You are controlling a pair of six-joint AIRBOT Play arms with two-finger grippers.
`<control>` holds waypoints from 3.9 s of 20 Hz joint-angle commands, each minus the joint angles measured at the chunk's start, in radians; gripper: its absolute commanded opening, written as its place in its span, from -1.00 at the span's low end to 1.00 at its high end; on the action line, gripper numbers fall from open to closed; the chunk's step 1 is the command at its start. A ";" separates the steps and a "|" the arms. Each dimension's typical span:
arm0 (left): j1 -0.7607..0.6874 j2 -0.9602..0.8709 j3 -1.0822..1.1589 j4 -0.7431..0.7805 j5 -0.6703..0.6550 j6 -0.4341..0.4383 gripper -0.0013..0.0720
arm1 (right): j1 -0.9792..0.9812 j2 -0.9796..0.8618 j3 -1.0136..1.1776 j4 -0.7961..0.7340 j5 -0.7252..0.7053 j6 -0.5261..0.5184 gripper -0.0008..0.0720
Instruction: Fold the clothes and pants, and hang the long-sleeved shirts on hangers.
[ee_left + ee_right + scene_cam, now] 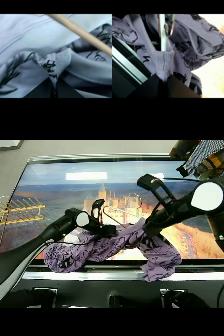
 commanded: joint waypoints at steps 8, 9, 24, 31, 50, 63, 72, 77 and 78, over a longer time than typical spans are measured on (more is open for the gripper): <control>0.011 0.196 -0.269 0.014 0.126 -0.203 -0.88 | 0.000 0.044 -0.001 0.077 0.190 0.052 -0.89; 0.012 0.189 -0.269 0.013 0.166 -0.213 -0.89 | 0.000 0.044 0.000 0.079 0.214 0.051 -0.89; 0.132 0.135 -0.239 0.002 0.336 -0.219 -0.89 | 0.000 0.069 0.000 0.150 0.223 0.059 -0.89; 0.137 0.135 -0.177 0.002 0.336 -0.181 -0.89 | 0.000 0.059 -0.001 0.121 0.223 0.058 -0.89; 0.165 0.136 0.022 0.080 0.343 -0.041 -0.89 | 0.000 -0.090 -0.003 0.125 0.211 0.081 -0.89; 0.110 0.136 0.171 -0.029 0.070 0.149 -0.84 | 0.052 -0.190 0.026 0.213 -0.089 -0.048 -0.89; 0.233 0.147 0.172 -0.029 -0.065 0.283 0.91 | 0.069 -0.092 0.051 0.134 -0.053 -0.141 -0.88; 0.378 0.192 0.194 -0.029 -0.177 0.612 0.90 | 0.069 -0.092 0.049 0.134 -0.073 -0.454 -0.88; 0.393 0.192 0.195 -0.029 -0.208 0.669 0.90 | 0.069 -0.099 0.048 0.133 -0.092 -0.494 -0.88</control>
